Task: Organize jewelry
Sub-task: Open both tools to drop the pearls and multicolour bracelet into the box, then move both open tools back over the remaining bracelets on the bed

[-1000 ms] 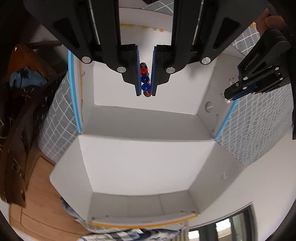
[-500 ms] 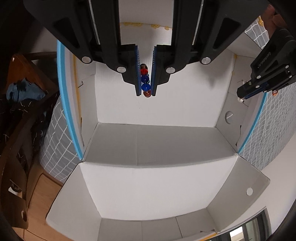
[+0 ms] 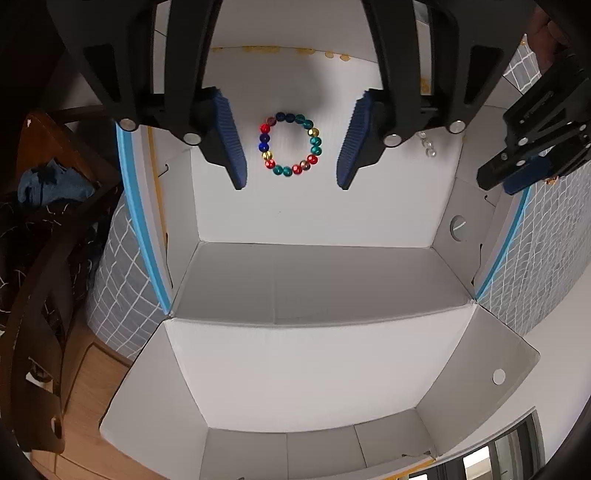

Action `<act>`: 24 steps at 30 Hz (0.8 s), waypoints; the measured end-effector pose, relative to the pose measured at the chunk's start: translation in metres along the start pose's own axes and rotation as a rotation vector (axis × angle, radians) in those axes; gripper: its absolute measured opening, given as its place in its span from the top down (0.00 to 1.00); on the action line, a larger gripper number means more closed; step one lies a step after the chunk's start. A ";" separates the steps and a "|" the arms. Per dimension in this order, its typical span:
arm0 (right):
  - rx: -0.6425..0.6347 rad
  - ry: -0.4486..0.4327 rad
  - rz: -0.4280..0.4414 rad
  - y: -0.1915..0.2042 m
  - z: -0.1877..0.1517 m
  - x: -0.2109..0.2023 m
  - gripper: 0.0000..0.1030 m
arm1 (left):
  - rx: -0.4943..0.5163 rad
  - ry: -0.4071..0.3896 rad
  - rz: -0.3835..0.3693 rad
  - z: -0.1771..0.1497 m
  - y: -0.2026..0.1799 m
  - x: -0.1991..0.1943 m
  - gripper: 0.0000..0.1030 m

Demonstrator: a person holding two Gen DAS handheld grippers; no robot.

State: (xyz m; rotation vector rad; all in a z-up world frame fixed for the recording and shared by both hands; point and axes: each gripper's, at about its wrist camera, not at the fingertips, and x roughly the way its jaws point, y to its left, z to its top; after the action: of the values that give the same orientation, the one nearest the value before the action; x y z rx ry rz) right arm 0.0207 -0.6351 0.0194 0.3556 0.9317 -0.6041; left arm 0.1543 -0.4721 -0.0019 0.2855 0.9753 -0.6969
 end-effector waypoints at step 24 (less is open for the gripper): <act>-0.074 -0.188 0.059 0.069 0.002 -0.071 0.07 | -0.074 -0.231 0.063 -0.010 0.065 -0.113 0.05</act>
State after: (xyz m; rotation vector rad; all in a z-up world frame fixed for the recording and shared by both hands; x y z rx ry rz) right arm 0.0327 -0.5588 0.0816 0.2539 0.7587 -0.5378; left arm 0.1485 -0.3715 0.0816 0.1661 0.7671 -0.6199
